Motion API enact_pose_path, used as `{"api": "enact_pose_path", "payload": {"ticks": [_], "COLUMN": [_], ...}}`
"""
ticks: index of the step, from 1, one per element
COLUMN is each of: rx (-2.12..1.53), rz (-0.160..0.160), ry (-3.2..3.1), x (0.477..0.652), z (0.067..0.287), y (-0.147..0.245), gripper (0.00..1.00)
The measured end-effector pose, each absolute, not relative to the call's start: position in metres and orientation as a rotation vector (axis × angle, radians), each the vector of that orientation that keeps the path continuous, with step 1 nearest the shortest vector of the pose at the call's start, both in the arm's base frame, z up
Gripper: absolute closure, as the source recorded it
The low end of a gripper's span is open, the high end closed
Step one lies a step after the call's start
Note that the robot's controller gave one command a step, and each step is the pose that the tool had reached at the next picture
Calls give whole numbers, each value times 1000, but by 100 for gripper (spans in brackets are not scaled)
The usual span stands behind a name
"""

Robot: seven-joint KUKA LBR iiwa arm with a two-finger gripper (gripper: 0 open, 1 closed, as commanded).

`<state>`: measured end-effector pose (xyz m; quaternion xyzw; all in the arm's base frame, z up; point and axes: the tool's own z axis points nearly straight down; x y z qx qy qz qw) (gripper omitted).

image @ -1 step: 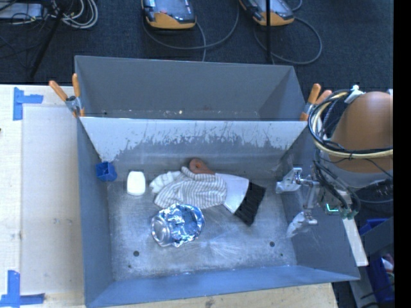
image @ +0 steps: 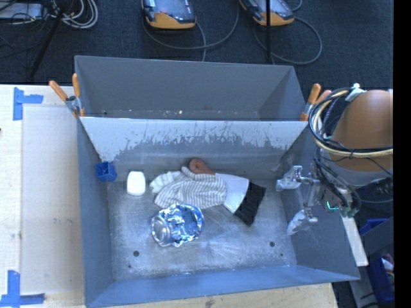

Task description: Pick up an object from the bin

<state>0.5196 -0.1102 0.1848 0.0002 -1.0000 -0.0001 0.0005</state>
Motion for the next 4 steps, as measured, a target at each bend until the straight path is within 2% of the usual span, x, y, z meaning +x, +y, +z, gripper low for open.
{"api": "enact_pose_path", "payload": {"ticks": [1, 2, 3, 4], "rx": [84, 105, 107, 109], "rz": [3, 0, -1, -1], "ry": [-3147, -3143, -3136, -3136], "x": [539, 543, 544, 544], "z": [157, 96, 81, 81], "y": [-106, -90, -87, -86], "gripper": [0, 0, 100, 100]}}
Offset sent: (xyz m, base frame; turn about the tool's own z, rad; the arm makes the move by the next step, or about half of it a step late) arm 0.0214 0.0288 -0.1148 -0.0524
